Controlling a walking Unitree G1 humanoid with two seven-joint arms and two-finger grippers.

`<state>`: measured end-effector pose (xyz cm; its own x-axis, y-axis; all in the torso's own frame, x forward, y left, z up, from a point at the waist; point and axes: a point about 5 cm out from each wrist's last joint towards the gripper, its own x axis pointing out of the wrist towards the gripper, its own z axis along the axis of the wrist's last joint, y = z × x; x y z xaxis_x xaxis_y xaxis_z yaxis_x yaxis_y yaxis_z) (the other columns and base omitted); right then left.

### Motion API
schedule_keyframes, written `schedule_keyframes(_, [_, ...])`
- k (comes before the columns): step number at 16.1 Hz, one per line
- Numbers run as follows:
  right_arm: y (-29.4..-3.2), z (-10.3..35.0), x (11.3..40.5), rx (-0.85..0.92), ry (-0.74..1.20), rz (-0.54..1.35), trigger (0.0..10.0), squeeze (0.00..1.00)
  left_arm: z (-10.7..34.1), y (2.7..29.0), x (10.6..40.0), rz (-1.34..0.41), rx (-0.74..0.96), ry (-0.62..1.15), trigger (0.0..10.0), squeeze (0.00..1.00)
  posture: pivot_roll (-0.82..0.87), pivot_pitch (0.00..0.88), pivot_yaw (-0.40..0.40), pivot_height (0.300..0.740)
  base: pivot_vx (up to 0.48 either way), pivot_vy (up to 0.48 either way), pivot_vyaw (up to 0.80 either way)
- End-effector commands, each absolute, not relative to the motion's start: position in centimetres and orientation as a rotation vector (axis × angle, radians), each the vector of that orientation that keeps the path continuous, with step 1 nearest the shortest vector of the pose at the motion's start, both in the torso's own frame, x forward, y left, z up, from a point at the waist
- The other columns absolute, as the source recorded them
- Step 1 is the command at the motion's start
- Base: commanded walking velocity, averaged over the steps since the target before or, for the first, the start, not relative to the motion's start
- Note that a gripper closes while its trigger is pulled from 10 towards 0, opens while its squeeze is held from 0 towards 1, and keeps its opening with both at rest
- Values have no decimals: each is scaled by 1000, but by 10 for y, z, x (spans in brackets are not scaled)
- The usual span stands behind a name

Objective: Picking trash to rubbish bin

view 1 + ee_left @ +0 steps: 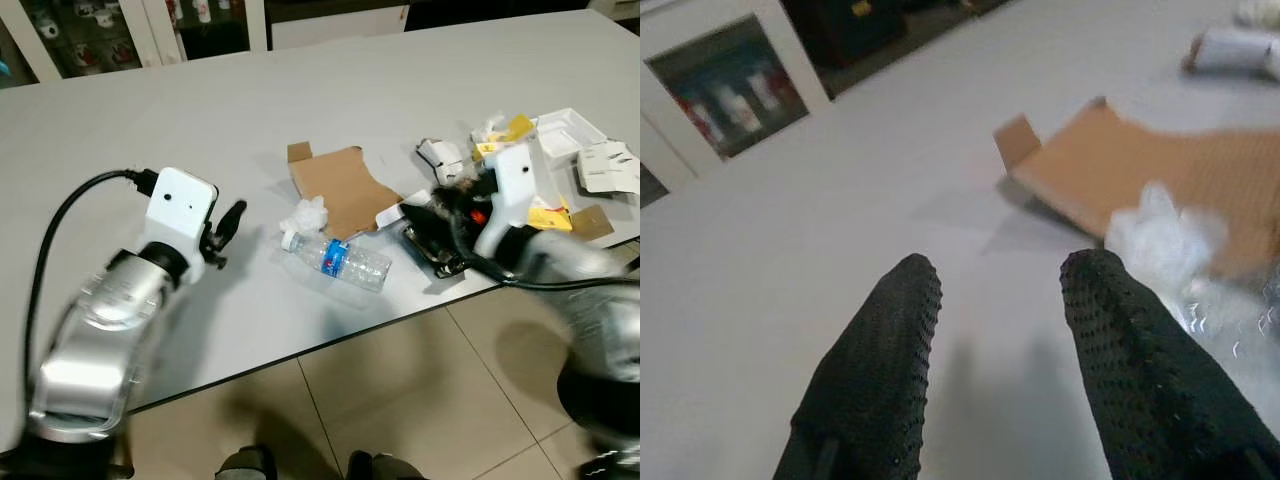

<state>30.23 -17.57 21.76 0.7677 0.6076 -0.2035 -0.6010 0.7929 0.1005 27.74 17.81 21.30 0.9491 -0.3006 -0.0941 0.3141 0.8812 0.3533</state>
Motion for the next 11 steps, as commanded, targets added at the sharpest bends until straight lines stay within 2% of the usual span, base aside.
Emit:
schedule_keyframes(1, [-176,234,298,92,226,769,10000,1000,219,177,276,-385,399,52,10000,0,-10,120,-13,740,0,0,0])
schedule_keyframes(5, [-181,237,292,-8,309,873,10000,1000,215,176,273,-495,385,94,10000,0,-9,75,-12,740,0,0,0])
schedule_keyframes(6, [-175,238,287,-42,375,991,10000,1000,219,169,271,-586,375,97,10000,0,3,79,-29,740,0,0,0])
schedule_keyframes(8, [-162,227,291,-152,442,1074,10000,1000,225,169,270,-628,382,100,10000,0,8,74,-27,740,0,0,0])
schedule_keyframes(11, [-145,204,310,-282,488,1050,10000,1000,225,171,271,-654,382,123,10000,0,22,57,-22,740,0,0,0])
